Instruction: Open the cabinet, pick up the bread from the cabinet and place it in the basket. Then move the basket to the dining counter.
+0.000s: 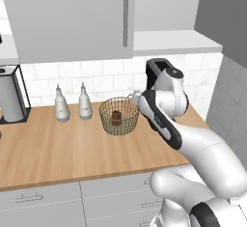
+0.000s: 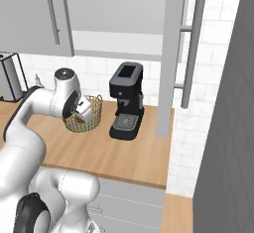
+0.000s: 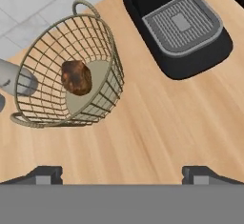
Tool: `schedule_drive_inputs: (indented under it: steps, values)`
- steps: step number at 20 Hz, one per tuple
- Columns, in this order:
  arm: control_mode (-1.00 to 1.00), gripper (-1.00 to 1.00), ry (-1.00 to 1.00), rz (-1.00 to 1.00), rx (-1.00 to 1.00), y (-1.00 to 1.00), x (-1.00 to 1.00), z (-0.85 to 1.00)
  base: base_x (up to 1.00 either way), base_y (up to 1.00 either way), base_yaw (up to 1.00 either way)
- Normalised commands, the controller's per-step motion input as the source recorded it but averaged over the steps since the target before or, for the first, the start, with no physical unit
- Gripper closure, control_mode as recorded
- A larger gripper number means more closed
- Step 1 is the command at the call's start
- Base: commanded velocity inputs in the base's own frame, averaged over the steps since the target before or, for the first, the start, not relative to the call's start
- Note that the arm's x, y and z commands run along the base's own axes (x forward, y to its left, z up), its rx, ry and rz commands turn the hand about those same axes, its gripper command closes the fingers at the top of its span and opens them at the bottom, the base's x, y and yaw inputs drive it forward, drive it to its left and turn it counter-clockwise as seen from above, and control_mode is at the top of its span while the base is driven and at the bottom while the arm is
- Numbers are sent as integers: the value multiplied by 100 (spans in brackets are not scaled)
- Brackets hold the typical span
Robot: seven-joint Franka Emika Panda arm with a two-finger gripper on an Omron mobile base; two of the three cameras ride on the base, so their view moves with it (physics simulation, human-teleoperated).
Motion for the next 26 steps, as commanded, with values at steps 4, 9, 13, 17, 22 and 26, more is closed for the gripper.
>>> schedule_drive_inputs:
  steps: [4,9,13,17,22,26]
  values:
    - [-100,-100,0,-10,0,22,13,-28,0,0,0]
    - [-100,-100,0,-10,0,16,16,-18,0,0,0]
    - [-100,-100,0,-7,0,3,31,-8,0,0,0]
    - [-100,-100,1,-6,0,0,26,-7,0,0,0]
    - [-100,-100,0,-5,0,3,26,-13,0,0,0]
    - [-100,-100,0,-4,0,2,18,-25,0,0,0]
